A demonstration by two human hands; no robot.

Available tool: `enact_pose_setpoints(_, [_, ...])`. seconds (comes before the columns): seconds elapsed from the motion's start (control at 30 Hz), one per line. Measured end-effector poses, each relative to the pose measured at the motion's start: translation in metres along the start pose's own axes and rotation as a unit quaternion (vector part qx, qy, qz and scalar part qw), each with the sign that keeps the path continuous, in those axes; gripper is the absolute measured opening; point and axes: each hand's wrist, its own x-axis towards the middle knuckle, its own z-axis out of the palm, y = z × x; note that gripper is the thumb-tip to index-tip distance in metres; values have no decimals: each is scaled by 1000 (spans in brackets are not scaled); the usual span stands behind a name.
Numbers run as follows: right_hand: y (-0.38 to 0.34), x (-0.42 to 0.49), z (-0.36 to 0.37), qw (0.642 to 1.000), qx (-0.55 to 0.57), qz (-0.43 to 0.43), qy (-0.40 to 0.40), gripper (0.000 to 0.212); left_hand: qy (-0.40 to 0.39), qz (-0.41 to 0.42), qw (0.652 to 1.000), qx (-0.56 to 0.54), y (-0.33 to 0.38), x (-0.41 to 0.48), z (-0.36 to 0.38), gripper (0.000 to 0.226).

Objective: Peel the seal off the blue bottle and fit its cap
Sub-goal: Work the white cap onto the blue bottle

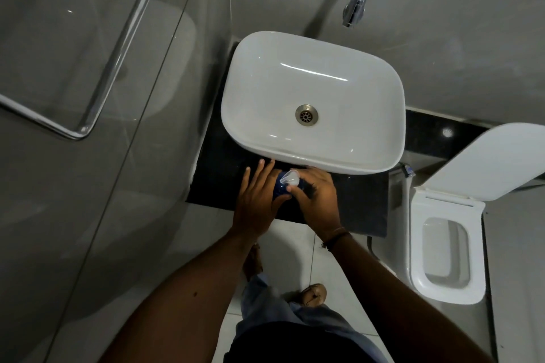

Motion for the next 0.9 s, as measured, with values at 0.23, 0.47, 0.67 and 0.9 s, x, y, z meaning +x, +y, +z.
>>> enact_pose_setpoints(0.23, [-6, -12, 5, 998, 28, 20, 60, 27, 12, 5, 1000, -2, -2, -2, 3, 74])
enact_pose_setpoints(0.47, [-8, -5, 0, 998, 32, 53, 3, 32, 11, -2, 1000, -1, -2, -1, 6, 73])
enact_pose_setpoints(0.67, [-4, 8, -12, 998, -2, 27, -55, 31, 12, -1, 1000, -6, -4, -1, 6, 70])
enact_pose_setpoints(0.9, [-2, 1, -5, 999, -7, 32, -22, 32, 7, -3, 1000, -9, -3, -1, 5, 70])
